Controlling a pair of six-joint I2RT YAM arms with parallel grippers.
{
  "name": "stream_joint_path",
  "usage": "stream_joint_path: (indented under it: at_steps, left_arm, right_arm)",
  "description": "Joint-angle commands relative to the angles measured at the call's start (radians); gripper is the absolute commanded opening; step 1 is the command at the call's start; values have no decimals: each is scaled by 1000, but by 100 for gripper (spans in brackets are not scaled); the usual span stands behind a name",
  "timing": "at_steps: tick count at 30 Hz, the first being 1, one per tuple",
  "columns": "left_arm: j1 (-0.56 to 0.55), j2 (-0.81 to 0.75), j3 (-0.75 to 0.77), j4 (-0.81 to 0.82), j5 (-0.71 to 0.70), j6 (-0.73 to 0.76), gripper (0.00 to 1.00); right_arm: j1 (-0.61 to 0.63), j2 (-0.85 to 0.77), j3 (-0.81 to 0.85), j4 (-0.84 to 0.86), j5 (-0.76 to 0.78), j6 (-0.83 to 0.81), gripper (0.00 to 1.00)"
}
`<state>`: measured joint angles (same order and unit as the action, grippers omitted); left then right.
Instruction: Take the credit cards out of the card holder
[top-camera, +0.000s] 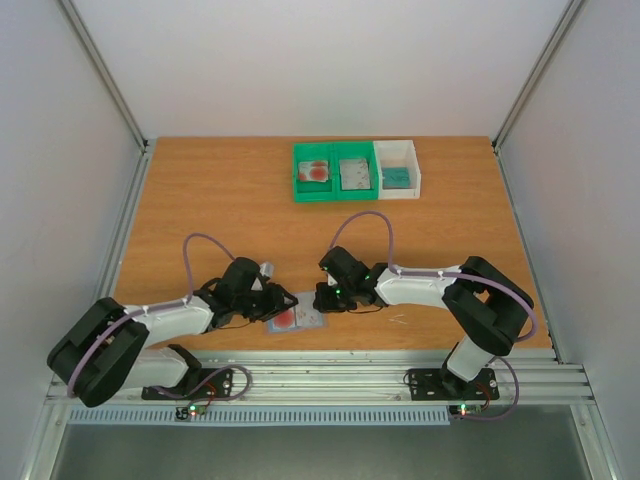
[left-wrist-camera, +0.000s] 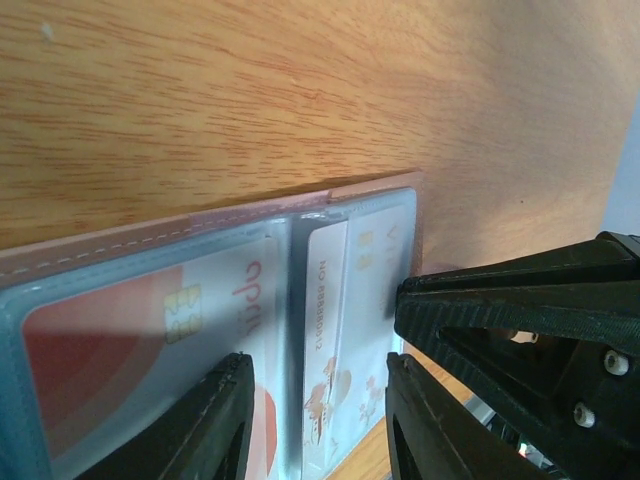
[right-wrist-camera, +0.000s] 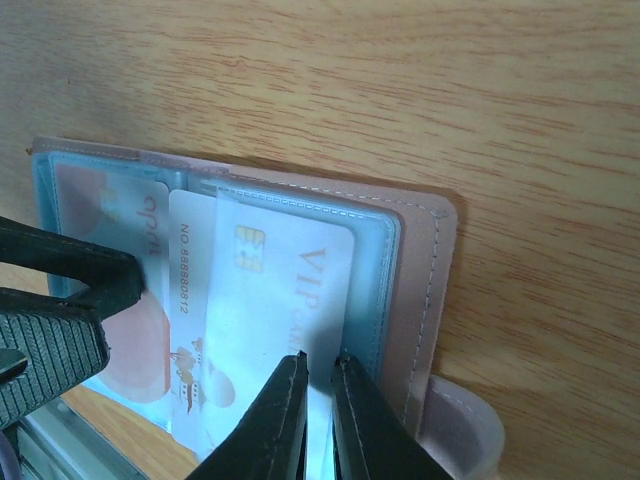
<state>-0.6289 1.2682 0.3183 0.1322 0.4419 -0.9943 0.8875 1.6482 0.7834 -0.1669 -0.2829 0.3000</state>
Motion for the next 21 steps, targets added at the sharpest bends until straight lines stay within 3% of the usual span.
stream_joint_path:
  at_steps: [1, 13, 21]
  left_arm:
    - [2, 26, 12, 44, -10, 2, 38]
    - [1, 73, 16, 113, 6, -26, 32]
    - [1, 76, 16, 133, 18, -26, 7]
  right_arm:
    - [11, 21, -21, -3, -5, 5, 9]
    - [11, 28, -35, 30, -33, 20, 8]
    - [11, 10, -49, 37, -22, 31, 8]
